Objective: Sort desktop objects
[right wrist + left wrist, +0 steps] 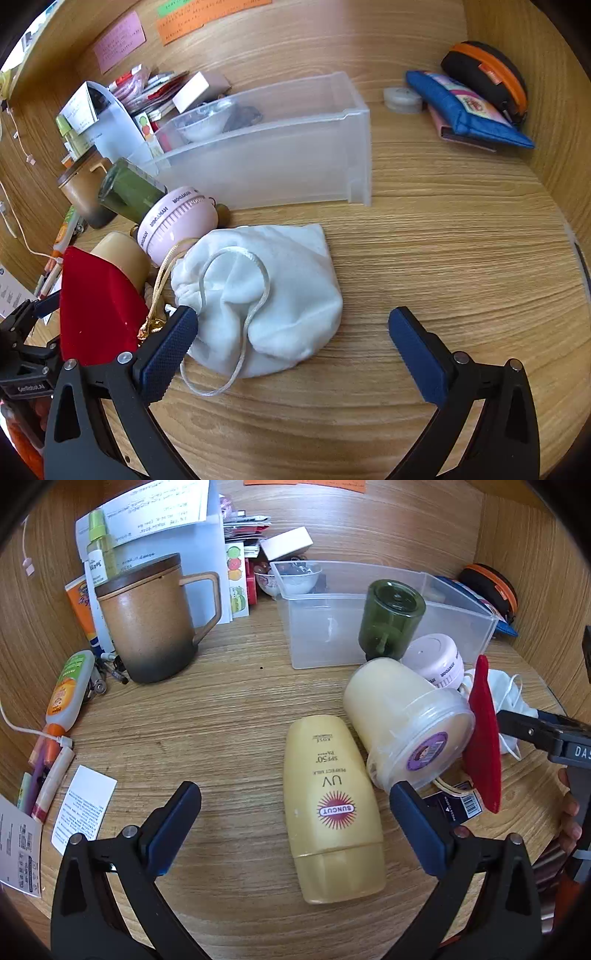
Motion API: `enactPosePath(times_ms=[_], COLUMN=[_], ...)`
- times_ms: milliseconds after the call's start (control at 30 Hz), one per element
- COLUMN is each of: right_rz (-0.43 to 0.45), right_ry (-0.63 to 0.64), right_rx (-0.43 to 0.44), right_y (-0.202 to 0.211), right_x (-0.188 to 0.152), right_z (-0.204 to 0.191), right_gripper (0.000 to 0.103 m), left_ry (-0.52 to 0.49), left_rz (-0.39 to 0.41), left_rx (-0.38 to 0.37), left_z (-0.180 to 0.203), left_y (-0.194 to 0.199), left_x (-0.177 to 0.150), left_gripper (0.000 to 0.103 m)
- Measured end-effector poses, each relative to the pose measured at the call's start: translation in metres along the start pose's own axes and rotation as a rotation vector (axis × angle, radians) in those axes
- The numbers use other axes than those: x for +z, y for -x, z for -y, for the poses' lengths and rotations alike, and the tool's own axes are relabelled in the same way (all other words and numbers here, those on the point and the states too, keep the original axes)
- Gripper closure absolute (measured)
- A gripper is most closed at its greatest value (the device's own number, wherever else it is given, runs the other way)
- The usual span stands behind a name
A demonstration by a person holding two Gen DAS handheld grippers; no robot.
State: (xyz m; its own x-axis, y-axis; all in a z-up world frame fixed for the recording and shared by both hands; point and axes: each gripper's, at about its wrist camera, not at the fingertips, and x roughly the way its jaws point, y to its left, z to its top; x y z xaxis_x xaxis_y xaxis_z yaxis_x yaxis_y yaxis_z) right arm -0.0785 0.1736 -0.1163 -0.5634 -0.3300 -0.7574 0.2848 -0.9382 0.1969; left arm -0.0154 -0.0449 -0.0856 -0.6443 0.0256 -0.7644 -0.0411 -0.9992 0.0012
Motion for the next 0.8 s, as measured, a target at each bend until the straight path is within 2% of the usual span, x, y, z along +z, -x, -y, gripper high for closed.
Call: enactPosePath(times_ms=[467,533,633,700,800], right_rz=[-0.013,-0.005,0.007,0.011,0.018], right_ry=[0.049,0.056,0.072,0.087,0.112], right_rx=[0.009,0.008,0.007,0.020,0.017], right_y=[-0.011,-0.012,-0.011,-0.011,-0.010], right_x=[0.006,0.005,0.003,0.003,0.002], right_z=[-0.013,-0.016,-0.021,-0.024,-0.029], right_gripper=[0.000,0.000,0.009,0.020,0.027], left_ry=[-0.004,-0.006,-0.011,-0.018,-0.029], left_rz=[-0.033,-0.042,-0.036,-0.035,-0.030], left_rx=[0.003,-0.005,-0.019,-0.029,-0.042], left_z=[0.001,-0.001,-0.003,-0.002,-0.001], left_y=[-0.004,-0.006,-0.004,-0.005,-0.005], left_x=[-0.005,-0.006,-0.003,-0.001,0.000], left_gripper=[0.000,0.008,0.019,0.023,0.027])
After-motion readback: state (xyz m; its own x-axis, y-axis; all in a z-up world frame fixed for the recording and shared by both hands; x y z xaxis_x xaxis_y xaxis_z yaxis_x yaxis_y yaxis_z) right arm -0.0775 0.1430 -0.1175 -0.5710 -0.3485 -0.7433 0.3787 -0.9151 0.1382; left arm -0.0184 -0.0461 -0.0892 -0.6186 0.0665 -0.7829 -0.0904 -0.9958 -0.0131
